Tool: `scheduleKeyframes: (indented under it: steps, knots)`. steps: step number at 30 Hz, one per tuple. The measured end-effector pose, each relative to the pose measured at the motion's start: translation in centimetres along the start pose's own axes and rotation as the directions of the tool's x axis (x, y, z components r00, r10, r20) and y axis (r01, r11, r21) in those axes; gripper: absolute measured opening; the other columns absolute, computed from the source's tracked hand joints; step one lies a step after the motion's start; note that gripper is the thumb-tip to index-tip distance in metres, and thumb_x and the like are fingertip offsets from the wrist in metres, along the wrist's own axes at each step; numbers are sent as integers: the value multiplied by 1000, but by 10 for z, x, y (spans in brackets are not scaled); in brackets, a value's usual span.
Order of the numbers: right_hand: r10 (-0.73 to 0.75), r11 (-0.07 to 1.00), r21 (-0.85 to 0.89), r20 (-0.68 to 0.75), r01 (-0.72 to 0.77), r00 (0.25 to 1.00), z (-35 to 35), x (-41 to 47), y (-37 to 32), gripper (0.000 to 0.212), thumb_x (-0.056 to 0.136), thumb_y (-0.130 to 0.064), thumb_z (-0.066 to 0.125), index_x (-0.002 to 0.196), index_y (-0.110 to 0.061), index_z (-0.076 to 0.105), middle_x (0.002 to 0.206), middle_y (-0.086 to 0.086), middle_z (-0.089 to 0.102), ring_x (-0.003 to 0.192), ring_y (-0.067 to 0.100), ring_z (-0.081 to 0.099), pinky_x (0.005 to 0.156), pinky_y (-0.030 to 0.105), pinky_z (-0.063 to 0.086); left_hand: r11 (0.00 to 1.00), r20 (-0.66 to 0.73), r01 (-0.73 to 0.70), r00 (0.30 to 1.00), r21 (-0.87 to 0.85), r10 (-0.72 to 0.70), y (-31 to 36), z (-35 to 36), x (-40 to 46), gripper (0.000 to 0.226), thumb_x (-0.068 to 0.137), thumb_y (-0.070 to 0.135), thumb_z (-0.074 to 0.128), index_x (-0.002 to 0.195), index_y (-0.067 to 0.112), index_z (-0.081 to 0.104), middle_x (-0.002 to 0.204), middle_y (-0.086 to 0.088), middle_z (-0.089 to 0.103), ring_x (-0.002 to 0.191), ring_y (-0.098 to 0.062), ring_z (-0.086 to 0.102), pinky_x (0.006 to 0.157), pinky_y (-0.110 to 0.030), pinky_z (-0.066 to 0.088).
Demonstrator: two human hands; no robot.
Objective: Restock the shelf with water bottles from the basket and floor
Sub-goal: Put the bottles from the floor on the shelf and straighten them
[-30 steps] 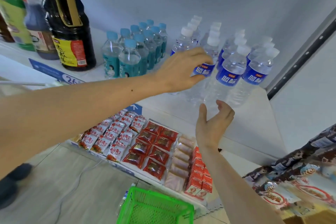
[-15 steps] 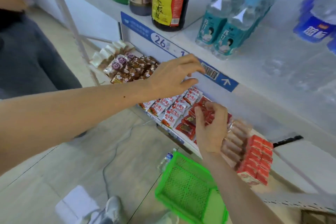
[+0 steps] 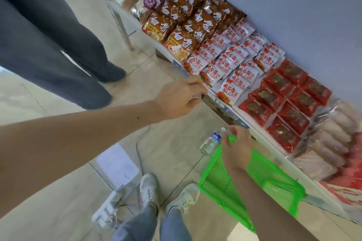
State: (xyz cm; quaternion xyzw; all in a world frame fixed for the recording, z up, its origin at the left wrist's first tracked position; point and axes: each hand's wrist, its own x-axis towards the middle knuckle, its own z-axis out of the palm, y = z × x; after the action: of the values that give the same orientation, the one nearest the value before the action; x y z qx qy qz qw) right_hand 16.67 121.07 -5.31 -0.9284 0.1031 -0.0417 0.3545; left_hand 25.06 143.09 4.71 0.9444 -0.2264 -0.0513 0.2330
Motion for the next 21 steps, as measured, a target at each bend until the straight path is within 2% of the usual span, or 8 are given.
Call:
scheduleKeyframes:
  steps: [3, 5, 10, 12, 14, 15, 17, 21]
  knots:
    - [111, 994, -21, 46, -110, 993, 61, 5, 51, 18, 81, -7, 68, 96, -6, 59, 97, 9, 58, 92, 28, 52, 79, 34, 40, 992, 72, 124, 990, -28, -122, -36, 77, 4, 25, 90, 19, 57, 115, 22, 61, 122, 4, 55, 100, -18, 62, 75, -32, 51]
    - [194, 981, -19, 66, -194, 979, 100, 7, 81, 22, 80, -9, 69, 99, -6, 58, 101, 9, 57, 94, 29, 52, 80, 34, 39, 984, 91, 180, 980, -18, -178, -58, 129, 7, 26, 89, 23, 57, 115, 25, 61, 123, 6, 54, 100, -16, 61, 78, -24, 42]
    - [396, 918, -86, 103, -388, 913, 202, 17, 170, 35, 85, -16, 67, 114, 0, 55, 127, 18, 53, 116, 31, 48, 86, 29, 31, 972, 204, 234, 953, -27, -224, -104, 265, 13, 25, 90, 24, 56, 115, 24, 59, 122, 5, 51, 95, -18, 61, 76, -30, 48]
    - [515, 855, -148, 132, -497, 847, 242, 24, 210, 51, 88, -24, 65, 126, 4, 48, 137, 21, 46, 125, 32, 43, 92, 27, 28, 972, 243, 226, 948, -61, -206, -124, 319, 13, 24, 88, 21, 59, 112, 21, 61, 119, 2, 53, 90, -23, 62, 78, -38, 52]
    - [659, 749, -228, 169, -622, 733, 278, 33, 245, 65, 90, -34, 60, 135, 7, 36, 139, 24, 42, 127, 34, 42, 98, 31, 31, 967, 266, 238, 942, -97, -205, -139, 365, 11, 25, 86, 17, 61, 111, 17, 62, 117, -2, 54, 90, -26, 62, 80, -40, 51]
    - [700, 711, -268, 180, -651, 691, 295, 37, 261, 69, 91, -37, 59, 137, 8, 33, 139, 24, 42, 128, 34, 42, 100, 33, 34, 962, 270, 251, 939, -109, -215, -146, 384, 9, 26, 86, 15, 61, 112, 15, 62, 117, -3, 55, 91, -26, 61, 81, -38, 50]
    - [728, 681, -334, 206, -652, 654, 323, 41, 290, 73, 92, -38, 57, 138, 11, 28, 141, 24, 40, 130, 34, 42, 102, 36, 36, 954, 274, 283, 929, -103, -247, -158, 418, 5, 26, 87, 16, 61, 113, 18, 62, 116, 0, 55, 91, -21, 62, 79, -35, 50]
    - [750, 643, -393, 147, -658, 645, 367, 45, 336, 83, 89, -34, 61, 140, 14, 16, 140, 26, 38, 127, 38, 44, 99, 41, 40, 939, 301, 337, 905, -74, -301, -178, 470, -6, 22, 89, 22, 60, 111, 26, 62, 114, 9, 54, 88, -12, 63, 65, -26, 43]
